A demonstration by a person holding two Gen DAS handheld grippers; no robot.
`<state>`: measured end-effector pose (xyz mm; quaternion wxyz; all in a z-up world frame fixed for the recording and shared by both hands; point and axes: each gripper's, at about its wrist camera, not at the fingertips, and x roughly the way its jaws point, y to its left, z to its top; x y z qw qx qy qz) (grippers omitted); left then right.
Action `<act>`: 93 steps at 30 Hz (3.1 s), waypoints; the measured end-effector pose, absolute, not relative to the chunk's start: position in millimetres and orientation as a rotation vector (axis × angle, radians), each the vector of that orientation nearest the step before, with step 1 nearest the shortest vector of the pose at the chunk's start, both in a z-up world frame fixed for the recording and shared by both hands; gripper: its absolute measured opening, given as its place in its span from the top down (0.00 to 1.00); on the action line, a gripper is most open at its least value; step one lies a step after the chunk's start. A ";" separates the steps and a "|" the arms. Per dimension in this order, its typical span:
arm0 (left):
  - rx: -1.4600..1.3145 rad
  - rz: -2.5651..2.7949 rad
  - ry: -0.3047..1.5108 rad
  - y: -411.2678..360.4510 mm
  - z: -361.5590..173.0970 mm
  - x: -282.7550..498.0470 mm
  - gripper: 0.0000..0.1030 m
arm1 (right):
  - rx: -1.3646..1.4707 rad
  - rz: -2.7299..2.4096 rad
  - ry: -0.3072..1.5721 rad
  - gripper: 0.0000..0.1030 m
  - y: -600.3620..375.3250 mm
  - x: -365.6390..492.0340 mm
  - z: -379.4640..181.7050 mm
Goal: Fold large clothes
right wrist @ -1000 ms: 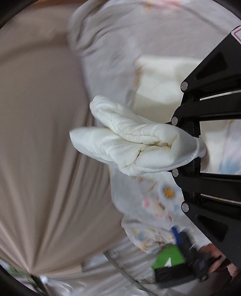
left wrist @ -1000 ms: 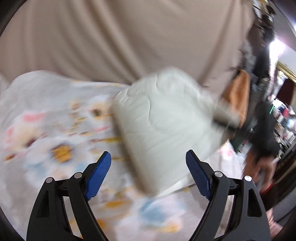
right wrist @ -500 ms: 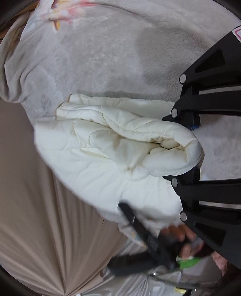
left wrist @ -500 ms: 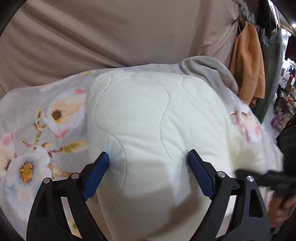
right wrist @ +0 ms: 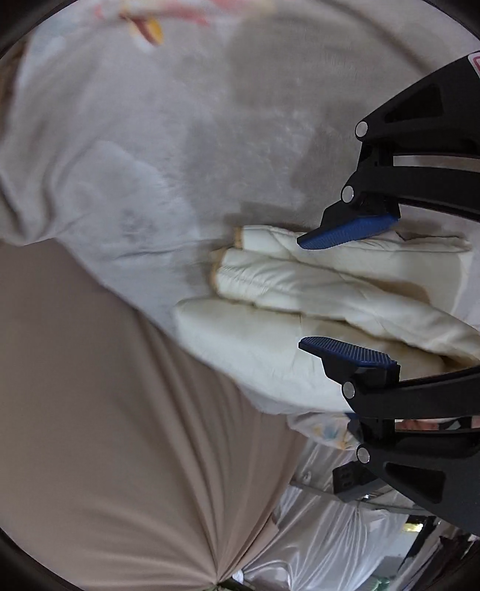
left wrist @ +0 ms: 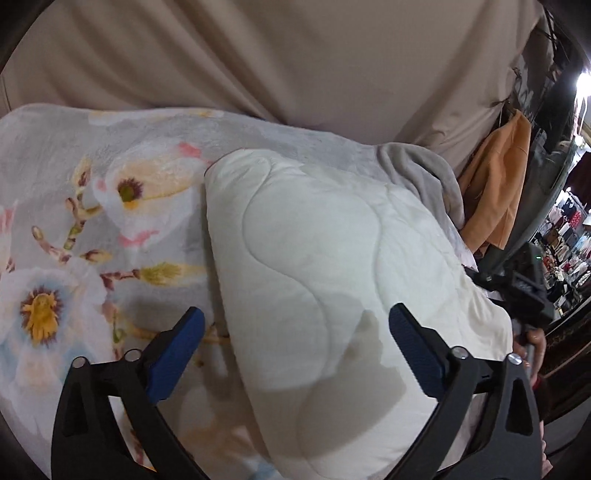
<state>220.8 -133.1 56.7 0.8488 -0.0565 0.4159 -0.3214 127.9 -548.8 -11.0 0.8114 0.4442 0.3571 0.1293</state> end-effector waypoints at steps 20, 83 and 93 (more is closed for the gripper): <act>-0.096 -0.860 0.984 -58.3 81.6 138.8 0.33 | 0.824 0.535 0.793 0.83 -396.0 78.3 25.0; 0.189 -0.557 0.851 -56.7 -0.8 79.4 0.18 | 0.480 0.215 0.773 0.89 -338.4 53.5 19.7; 0.200 -0.553 0.788 -21.2 44.4 42.2 0.20 | 0.435 0.138 0.730 0.68 -343.9 28.9 37.0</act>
